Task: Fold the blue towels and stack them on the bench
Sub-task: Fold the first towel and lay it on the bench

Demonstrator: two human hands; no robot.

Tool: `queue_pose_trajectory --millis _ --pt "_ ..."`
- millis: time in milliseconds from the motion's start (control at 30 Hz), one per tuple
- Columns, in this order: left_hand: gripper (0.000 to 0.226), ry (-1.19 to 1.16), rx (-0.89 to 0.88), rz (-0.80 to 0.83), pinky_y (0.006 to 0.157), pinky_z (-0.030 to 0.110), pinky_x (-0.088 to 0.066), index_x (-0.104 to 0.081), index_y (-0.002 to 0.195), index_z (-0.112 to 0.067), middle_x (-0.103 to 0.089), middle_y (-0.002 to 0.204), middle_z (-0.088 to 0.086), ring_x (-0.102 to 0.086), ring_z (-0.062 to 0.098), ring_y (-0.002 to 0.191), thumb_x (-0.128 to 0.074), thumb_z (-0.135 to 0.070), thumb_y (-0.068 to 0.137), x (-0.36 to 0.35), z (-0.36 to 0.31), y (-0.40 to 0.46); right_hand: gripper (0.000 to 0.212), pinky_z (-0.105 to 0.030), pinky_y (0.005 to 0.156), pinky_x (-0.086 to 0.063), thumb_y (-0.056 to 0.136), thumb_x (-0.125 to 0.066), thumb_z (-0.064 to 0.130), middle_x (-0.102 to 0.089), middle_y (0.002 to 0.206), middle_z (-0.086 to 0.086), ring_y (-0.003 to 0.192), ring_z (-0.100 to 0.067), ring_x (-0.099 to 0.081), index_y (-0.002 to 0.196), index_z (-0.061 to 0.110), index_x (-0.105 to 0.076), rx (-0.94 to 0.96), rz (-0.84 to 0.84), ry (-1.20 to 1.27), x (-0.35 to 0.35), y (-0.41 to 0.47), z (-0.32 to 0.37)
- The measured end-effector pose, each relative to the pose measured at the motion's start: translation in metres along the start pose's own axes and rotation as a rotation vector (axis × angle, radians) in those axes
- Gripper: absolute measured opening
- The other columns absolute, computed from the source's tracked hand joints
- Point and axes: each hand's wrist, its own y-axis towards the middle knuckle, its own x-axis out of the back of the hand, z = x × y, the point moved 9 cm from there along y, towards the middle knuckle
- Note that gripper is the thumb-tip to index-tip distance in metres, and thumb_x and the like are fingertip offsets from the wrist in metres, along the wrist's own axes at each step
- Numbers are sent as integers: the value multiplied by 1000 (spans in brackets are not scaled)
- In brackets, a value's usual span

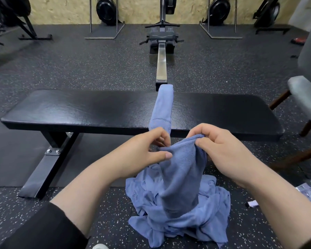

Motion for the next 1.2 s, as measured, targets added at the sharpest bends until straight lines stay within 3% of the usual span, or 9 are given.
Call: queue_pose_trajectory --millis 267,433,500,567,667,767,933,1100,1200 --pt "10 158 55 24 76 20 -44 -65 90 -36 -62 101 -15 -55 -7 89 -74 -36 88 -1 9 1 32 -30 57 -33 95 -49 1 -58 67 0 61 -12 -42 85 23 -69 25 -7 73 4 -1 3" --pt "19 81 28 69 85 44 -55 -63 87 -34 -61 104 -11 -61 10 94 -73 -49 82 -5 7 0 26 -44 61 -29 95 -51 3 -50 72 -8 67 -24 -34 88 26 -60 46 -40 165 11 3 -1" --pt "37 79 40 106 90 52 -55 -65 91 -28 -66 106 -1 -65 24 99 -63 -62 79 -5 9 -2 27 -42 60 -27 96 -49 -2 -49 69 -2 66 -24 -32 84 21 -57 63 -71 173 17 3 -1" --pt "53 76 95 161 91 57 -53 -66 95 -18 -67 105 16 -65 25 87 -57 -68 79 -9 16 -4 32 -32 54 -26 92 -46 -6 -47 63 3 61 -22 -31 79 19 -60 84 -93 117 22 3 2" --pt "55 152 156 145 71 41 -52 -69 88 -16 -67 90 20 -49 14 70 -56 -68 79 -4 22 -5 38 -26 47 -26 90 -46 -7 -42 53 6 53 -15 -33 73 20 -69 79 -115 -3 27 3 1" --pt "37 251 115 -65 57 31 -40 -68 70 -16 -62 64 1 -47 9 57 -65 -48 88 19 12 -3 38 -19 43 -25 92 -50 -4 -39 47 10 45 -7 -29 76 21 -74 66 -102 -147 28 2 0" --pt "36 285 -32 -285 58 21 -38 -61 59 -21 -60 63 -4 -51 9 60 -71 -43 84 41 -5 -4 9 -19 57 -38 87 -76 22 -57 62 3 55 -3 -43 85 30 -72 126 -111 -219 26 3 -2" --pt "26 401 -97 -250 65 24 -41 -61 67 -28 -61 70 -9 -56 8 68 -80 -38 82 45 -7 -5 25 -35 83 -54 86 -77 23 -74 85 11 82 -11 -67 105 34 -66 100 -187 -244 34 9 -9" --pt "28 437 -81 -314 62 22 -38 -60 65 -30 -59 67 -11 -54 4 65 -83 -36 80 53 -8 -6 7 -35 75 -53 90 -74 25 -73 78 12 74 -9 -65 88 31 -73 90 -209 -341 37 11 -9"
